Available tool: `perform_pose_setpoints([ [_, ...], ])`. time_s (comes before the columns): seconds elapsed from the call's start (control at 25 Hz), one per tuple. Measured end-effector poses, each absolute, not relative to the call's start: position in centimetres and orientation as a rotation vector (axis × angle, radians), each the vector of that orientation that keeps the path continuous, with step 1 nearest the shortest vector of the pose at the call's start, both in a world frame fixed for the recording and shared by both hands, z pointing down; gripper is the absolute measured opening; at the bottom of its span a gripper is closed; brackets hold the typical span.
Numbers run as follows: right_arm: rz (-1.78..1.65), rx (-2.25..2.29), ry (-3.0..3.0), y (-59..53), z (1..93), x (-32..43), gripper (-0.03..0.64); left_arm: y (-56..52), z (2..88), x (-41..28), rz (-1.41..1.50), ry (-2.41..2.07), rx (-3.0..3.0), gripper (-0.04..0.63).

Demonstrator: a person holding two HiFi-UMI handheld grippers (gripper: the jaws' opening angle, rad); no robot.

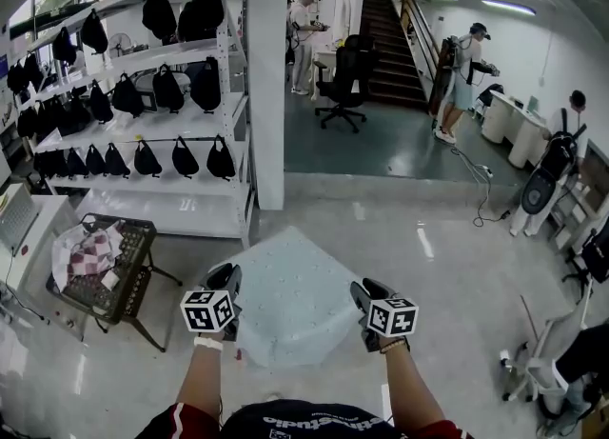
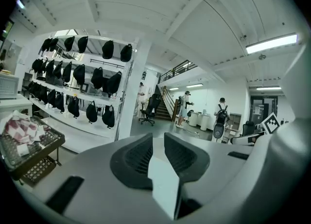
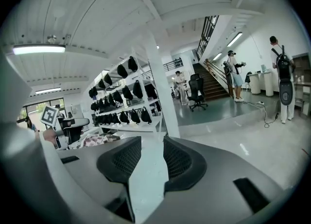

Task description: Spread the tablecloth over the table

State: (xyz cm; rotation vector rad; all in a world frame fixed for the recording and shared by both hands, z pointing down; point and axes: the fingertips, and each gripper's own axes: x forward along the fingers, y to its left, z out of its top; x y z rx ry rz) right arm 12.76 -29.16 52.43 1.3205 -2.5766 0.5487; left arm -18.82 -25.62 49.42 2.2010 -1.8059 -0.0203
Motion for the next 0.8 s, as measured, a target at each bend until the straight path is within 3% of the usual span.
perform_pose_setpoints([
  [0.8,0.291,1.392,-2.745,-28.5,42.1,10.2,0.150,-24.9,40.9,-16.0,-0.098,-1.916,2.348,0.077],
])
